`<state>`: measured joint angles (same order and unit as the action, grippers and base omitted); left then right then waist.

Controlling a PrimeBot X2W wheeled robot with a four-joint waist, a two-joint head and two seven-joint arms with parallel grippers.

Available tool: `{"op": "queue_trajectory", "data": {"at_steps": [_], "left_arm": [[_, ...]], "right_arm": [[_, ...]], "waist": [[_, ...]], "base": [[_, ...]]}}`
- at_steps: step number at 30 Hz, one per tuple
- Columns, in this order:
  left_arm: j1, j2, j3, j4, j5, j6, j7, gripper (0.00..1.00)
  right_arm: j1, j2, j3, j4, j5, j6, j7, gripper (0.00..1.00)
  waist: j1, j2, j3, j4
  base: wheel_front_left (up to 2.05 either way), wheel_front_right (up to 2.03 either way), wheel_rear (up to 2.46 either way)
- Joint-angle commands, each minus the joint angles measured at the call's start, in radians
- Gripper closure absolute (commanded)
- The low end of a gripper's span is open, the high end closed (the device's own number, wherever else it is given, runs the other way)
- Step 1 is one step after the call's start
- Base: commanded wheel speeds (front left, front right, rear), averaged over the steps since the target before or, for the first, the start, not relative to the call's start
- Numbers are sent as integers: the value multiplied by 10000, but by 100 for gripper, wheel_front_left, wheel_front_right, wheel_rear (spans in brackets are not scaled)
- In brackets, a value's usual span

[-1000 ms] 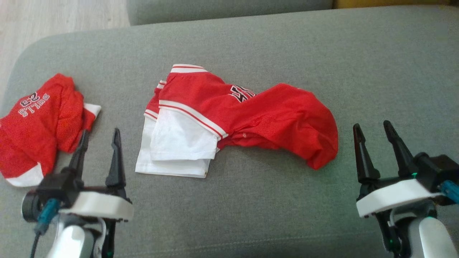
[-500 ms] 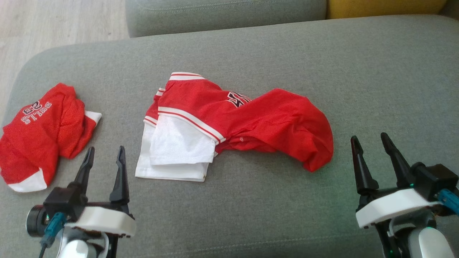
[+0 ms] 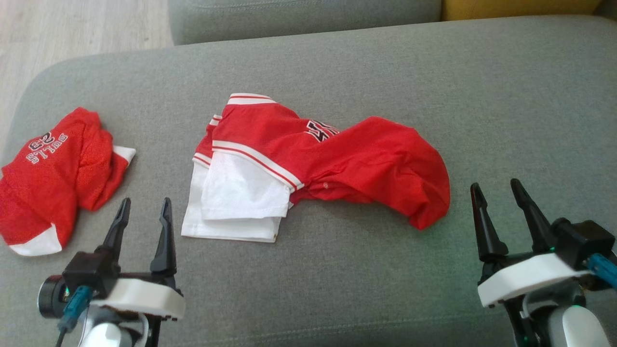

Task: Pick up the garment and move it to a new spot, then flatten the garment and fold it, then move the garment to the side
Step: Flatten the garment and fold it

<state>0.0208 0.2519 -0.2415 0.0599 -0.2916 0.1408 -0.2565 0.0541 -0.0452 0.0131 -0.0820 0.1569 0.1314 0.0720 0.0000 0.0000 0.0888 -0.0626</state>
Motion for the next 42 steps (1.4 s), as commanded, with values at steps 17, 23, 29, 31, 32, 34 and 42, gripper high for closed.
{"op": "queue_trajectory", "data": {"at_steps": [17, 23, 29, 31, 32, 34, 42], "left_arm": [[-1439, -7, 233, -265, 320, -328, -53, 0], [-1788, -160, 237, -135, 427, -536, -53, 0], [-1935, -320, 312, -16, 536, -676, -53, 0], [-1959, -350, 341, -8, 584, -720, -53, 0], [-1972, -365, 361, -7, 606, -742, -53, 0], [-2000, -407, 426, -7, 673, -793, -53, 0], [-2157, -580, 581, -18, 825, -943, -53, 0]], "right_arm": [[-1493, -51, -469, 2578, 307, -7, 812, 0], [-2162, -51, -317, 3830, 391, -7, 1112, 0], [-2439, -51, -94, 4654, 624, -7, 1476, 100], [-2477, -51, -154, 4594, 575, -7, 1412, 100], [-2495, -51, -222, 4491, 499, -7, 1350, 100], [-2570, -173, -579, 4048, 155, -7, 1240, 100], [-3218, -1539, -1625, 3260, -506, -7, 1557, 100]], "waist": [[0, 0, 1197, 567], [0, 0, 1530, 741], [0, 0, 1633, 821], [0, 0, 1664, 827], [0, 0, 1678, 825], [0, 0, 1727, 799], [0, 0, 1946, 829]], "base": [[0, 0, 0], [0, 0, 0], [0, 0, 0], [0, 0, 0], [0, 0, 0], [0, 0, 0], [0, 0, 0]]}}
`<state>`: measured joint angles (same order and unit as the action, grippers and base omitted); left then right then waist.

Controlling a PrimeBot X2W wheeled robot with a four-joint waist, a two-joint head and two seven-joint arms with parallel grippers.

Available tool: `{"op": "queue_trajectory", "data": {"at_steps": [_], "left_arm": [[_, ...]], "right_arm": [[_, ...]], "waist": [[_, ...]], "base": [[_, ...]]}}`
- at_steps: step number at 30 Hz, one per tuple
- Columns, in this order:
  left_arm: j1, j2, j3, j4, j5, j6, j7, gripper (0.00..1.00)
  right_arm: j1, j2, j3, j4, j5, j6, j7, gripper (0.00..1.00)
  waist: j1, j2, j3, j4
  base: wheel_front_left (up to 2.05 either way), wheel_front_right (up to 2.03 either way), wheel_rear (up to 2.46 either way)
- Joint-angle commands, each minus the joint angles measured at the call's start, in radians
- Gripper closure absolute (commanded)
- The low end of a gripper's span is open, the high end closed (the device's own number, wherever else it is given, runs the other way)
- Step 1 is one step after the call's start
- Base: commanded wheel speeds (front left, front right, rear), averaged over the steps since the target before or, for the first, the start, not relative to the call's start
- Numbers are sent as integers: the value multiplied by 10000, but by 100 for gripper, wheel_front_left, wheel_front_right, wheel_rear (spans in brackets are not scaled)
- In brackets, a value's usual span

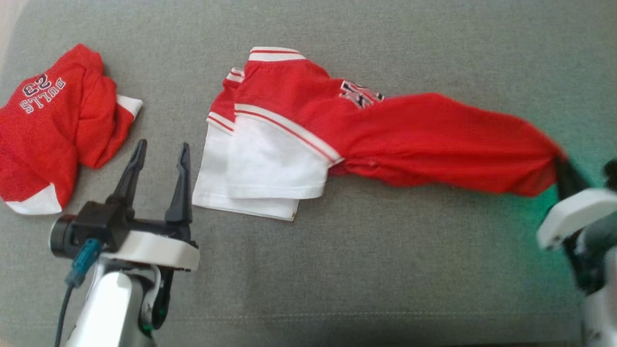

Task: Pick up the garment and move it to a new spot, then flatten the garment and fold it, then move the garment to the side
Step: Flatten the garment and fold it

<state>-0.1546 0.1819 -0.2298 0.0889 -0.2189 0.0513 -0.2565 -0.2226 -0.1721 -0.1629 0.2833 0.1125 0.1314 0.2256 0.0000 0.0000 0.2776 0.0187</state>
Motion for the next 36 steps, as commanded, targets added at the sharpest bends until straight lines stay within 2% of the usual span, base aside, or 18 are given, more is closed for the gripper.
{"op": "queue_trajectory", "data": {"at_steps": [1, 6, 10, 11, 12, 17, 20, 27, 31, 36], "left_arm": [[-433, 97, 482, -307, 122, -67, -53, 0], [-598, -46, 539, -295, 231, -181, -53, 0], [-705, -158, 605, -259, 320, -262, -53, 0], [-713, -188, 618, -248, 343, -281, -53, 0], [-713, -216, 638, -236, 362, -297, -53, 0], [-592, -301, 756, -205, 431, -325, -53, 0], [-443, -314, 857, -169, 480, -343, -53, 0], [-145, -241, 1101, -146, 575, -360, -53, 0], [58, -290, 1179, -131, 558, -348, -53, 0], [312, -354, 1193, -55, 533, -364, -53, 0]], "right_arm": [[-602, -451, 106, -395, -104, -7, 41, 100], [-1324, -1108, 343, 71, -30, -7, 4, 100], [-1617, -1267, 748, 894, 122, -7, -342, 100], [-1621, -1257, 788, 1080, 165, -7, -456, 24], [-1617, -1216, 807, 1222, 231, -7, -631, 0], [-1354, -926, 565, 1462, 280, -7, -1311, 0], [-977, -623, 287, 1053, 190, -7, -1903, 0], [174, 276, 537, -1410, -139, -7, -2829, 0], [826, 664, 1113, -2724, -148, -7, -2809, 0], [1624, 965, 1572, -3662, -63, -7, -2603, 0]], "waist": [[0, 0, 93, 30], [0, 0, 337, 163], [0, 0, 441, 235], [0, 0, 446, 250], [0, 0, 439, 251], [0, 0, 310, 159], [0, 0, 153, 59], [0, 0, -274, -205], [0, 0, -551, -268], [0, 0, -868, -290]], "base": [[0, 0, 0], [0, 0, 0], [0, 0, 0], [0, 0, 0], [0, 0, 0], [0, 0, 0], [0, 0, 0], [0, 0, 0], [0, 0, 0], [0, 0, 0]]}}
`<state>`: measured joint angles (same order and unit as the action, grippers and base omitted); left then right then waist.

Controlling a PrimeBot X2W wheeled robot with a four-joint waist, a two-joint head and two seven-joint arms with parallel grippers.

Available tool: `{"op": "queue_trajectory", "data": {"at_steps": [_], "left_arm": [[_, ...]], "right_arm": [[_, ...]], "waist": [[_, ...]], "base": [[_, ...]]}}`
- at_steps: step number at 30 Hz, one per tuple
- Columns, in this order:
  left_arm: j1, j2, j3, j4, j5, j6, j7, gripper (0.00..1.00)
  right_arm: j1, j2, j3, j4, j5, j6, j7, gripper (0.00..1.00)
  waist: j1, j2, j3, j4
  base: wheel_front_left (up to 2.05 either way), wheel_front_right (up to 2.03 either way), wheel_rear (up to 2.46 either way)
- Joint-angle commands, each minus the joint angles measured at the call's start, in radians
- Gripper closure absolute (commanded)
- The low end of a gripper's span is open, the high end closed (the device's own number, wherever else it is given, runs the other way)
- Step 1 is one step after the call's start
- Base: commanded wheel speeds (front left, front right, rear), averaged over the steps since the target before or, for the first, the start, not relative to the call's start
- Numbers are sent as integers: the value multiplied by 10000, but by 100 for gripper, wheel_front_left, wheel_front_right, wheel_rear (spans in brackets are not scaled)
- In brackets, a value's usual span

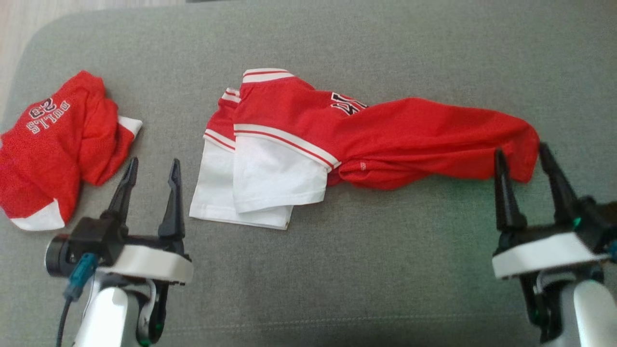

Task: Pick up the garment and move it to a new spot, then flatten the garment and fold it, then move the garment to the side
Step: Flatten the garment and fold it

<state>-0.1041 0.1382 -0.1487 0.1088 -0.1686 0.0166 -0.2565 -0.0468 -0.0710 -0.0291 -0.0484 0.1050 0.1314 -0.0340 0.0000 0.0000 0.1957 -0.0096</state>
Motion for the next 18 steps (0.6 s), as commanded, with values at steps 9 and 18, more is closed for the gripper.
{"op": "queue_trajectory", "data": {"at_steps": [9, 18], "left_arm": [[36, 69, 357, -165, 25, -55, -53, 0], [-69, 129, 95, -49, 74, -195, 44, 0]], "right_arm": [[502, 140, 366, -851, 103, -7, 343, 0], [540, 181, 376, -982, 59, -7, 464, 0]], "waist": [[0, 0, -284, -34], [0, 0, -238, -10]], "base": [[0, 0, 0], [0, 0, 0]]}}
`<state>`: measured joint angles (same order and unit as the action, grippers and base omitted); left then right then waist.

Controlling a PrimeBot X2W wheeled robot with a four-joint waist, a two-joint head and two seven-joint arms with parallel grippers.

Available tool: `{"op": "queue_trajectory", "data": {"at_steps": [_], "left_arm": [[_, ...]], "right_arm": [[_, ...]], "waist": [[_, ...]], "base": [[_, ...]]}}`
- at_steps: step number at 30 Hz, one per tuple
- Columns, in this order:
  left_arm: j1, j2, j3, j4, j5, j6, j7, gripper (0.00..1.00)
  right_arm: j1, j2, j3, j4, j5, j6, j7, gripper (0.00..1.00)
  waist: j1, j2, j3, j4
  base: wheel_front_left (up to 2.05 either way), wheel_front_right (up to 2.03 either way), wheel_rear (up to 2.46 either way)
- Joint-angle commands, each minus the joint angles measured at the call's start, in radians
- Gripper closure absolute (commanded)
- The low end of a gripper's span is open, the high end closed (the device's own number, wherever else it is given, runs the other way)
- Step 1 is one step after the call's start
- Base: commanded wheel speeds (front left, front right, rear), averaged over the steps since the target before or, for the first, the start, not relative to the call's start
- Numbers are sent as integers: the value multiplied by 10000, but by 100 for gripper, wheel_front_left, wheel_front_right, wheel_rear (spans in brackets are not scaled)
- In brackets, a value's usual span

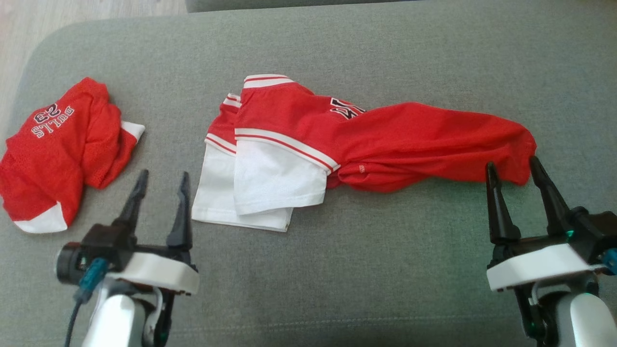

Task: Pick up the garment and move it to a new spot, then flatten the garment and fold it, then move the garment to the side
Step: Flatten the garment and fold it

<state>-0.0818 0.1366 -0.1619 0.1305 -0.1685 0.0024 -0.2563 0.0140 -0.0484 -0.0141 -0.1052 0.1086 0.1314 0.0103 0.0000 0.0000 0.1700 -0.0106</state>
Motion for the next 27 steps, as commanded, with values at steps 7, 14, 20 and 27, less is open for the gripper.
{"op": "queue_trajectory", "data": {"at_steps": [7, 14, 20, 27], "left_arm": [[-831, -57, -425, 221, -377, -655, 1601, 0], [-1598, -198, -782, 1157, -1509, -1085, 3637, 0], [-1892, -102, -871, 1711, -2095, -1197, 4372, 0], [-2023, -35, -1154, 1831, -2517, -1274, 4436, 95]], "right_arm": [[-158, -33, 237, -474, -3, -7, 158, 0], [-250, -24, 235, -492, -34, -7, 273, 0], [-286, -21, 193, -436, 65, -7, 281, 0], [-321, -20, 174, -375, 133, -7, 292, 0]], "waist": [[0, 0, 284, -6], [0, 0, 676, -190], [0, 0, 826, -294], [0, 0, 858, -288]], "base": [[0, 0, 0], [0, 0, 0], [0, 0, 0], [0, 0, 0]]}}
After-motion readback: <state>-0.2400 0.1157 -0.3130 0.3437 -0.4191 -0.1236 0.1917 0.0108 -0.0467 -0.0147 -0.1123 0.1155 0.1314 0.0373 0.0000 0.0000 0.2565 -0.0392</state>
